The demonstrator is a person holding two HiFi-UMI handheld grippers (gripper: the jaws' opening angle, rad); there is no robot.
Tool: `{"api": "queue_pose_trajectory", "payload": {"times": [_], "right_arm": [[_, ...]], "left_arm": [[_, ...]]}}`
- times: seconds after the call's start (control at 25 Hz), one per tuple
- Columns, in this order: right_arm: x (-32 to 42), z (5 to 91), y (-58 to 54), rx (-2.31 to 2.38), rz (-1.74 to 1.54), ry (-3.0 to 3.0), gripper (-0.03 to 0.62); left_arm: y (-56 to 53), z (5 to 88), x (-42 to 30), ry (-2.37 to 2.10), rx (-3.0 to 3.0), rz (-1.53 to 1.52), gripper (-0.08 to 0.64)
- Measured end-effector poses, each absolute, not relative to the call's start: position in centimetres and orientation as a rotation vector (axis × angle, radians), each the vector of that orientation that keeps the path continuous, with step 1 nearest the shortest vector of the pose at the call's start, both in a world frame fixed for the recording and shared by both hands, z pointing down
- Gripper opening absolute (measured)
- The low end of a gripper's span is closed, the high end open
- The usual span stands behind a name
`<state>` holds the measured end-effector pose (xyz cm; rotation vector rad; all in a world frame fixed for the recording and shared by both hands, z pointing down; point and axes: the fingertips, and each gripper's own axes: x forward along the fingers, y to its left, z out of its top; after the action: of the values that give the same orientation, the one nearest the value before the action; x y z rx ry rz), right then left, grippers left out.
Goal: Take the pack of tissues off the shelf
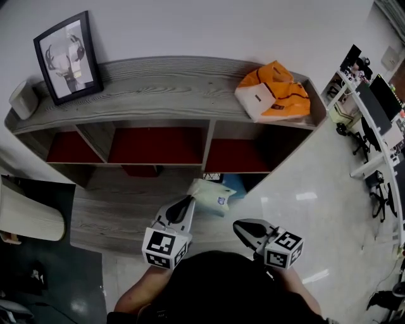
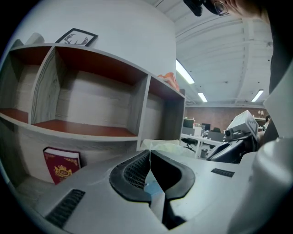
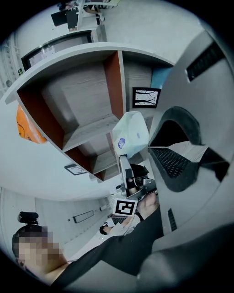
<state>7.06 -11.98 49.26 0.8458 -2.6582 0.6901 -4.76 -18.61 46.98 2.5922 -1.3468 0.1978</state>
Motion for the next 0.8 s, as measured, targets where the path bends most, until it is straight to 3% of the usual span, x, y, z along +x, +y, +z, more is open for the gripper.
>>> {"api": "queue_pose_trajectory", "payload": {"times": [0.8], "right_arm": [[6.3,50.0,-11.8,0.839,0.689,-2.612,0.018]], "left_arm": [[-18.2,63.2,-8.0,-1.286,2.382,0.423,0.018]]}}
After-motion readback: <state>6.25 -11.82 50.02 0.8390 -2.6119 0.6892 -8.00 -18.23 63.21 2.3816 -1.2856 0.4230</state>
